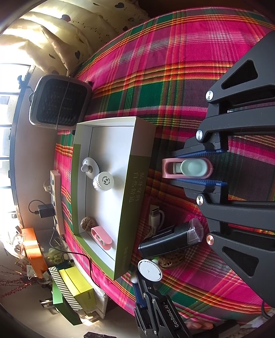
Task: Organize objects
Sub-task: 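Carry the mushroom toy and pink holder over the box and lower them inside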
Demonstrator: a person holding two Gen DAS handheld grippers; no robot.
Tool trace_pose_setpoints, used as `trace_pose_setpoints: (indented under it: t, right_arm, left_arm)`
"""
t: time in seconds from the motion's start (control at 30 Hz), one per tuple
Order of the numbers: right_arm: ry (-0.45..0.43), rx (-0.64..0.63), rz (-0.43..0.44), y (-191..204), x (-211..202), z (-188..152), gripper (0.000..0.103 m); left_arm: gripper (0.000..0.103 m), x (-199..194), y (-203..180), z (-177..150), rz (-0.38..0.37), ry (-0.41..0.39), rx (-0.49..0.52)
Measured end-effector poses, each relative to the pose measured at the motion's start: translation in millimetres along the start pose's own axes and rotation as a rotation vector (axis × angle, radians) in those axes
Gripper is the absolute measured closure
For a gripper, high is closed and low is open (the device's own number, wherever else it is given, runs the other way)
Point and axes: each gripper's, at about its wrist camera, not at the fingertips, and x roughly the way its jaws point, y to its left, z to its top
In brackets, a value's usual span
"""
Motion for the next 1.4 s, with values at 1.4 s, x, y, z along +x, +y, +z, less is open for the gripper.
trace_pose_setpoints:
  t: [1.4]
  right_arm:
    - [-0.088,-0.019,0.052,-1,-30,41,0.085]
  left_arm:
    - [0.081,-29,-24,31,-0.045,-0.097,0.068]
